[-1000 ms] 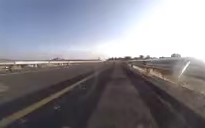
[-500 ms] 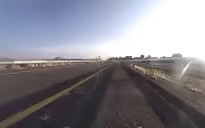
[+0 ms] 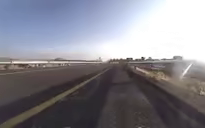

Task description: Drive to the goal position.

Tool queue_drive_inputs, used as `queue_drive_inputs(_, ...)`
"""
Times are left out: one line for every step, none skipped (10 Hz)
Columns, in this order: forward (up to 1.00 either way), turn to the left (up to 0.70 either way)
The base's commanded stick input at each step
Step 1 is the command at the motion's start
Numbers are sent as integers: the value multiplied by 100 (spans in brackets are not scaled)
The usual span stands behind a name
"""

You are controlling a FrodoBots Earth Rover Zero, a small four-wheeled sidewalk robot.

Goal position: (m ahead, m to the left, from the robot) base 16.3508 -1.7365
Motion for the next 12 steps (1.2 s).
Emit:
queue_drive_inputs(50,0)
queue_drive_inputs(50,0)
queue_drive_inputs(50,0)
queue_drive_inputs(50,0)
queue_drive_inputs(50,0)
queue_drive_inputs(50,0)
queue_drive_inputs(50,0)
queue_drive_inputs(50,0)
queue_drive_inputs(50,-13)
queue_drive_inputs(50,-33)
queue_drive_inputs(50,0)
queue_drive_inputs(50,0)
